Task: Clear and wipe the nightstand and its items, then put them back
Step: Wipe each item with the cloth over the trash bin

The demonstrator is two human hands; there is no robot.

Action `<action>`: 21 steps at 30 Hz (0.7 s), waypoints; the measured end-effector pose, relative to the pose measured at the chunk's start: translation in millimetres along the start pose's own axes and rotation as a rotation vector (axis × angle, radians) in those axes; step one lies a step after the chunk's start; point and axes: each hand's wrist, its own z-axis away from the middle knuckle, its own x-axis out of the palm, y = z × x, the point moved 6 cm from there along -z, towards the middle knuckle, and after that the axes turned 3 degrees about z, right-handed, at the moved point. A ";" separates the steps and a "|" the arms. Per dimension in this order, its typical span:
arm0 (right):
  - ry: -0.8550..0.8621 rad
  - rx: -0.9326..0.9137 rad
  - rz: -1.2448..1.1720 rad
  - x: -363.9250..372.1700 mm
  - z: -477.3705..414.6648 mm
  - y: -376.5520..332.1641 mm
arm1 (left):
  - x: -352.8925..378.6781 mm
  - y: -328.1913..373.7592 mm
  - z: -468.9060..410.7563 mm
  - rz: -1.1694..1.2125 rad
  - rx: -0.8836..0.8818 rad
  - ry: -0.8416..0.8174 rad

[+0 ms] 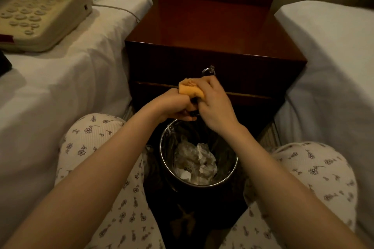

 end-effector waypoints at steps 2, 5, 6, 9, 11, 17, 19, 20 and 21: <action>0.103 0.089 -0.048 -4.9 -3.6 7.8 | 1.3 -0.4 2.1 -0.040 0.003 -0.019; 0.234 0.339 -0.171 -19.6 -7.3 29.2 | 8.5 -2.9 6.2 -0.197 -0.038 -0.104; 0.237 0.418 -0.272 -20.0 -7.2 37.0 | 10.4 -4.8 6.2 -0.266 -0.052 -0.127; 0.191 0.644 -0.700 -12.4 0.7 44.7 | 10.3 -12.5 2.0 -0.427 -0.093 -0.155; 0.216 0.684 -0.783 -11.0 3.2 45.9 | 9.2 -13.5 0.2 -0.515 -0.062 -0.148; 0.228 0.656 -0.785 -9.8 2.7 42.9 | 14.7 -10.6 -1.3 -0.520 0.015 -0.184; 0.213 0.639 -0.755 -7.1 3.5 40.2 | 17.9 -9.6 -3.9 -0.487 0.044 -0.149; 0.210 0.632 -0.749 -5.5 4.1 38.6 | 18.1 -7.7 -5.2 -0.446 0.069 -0.114; 0.210 0.631 -0.746 -3.9 4.7 37.4 | 16.9 -5.6 -6.3 -0.417 0.101 -0.075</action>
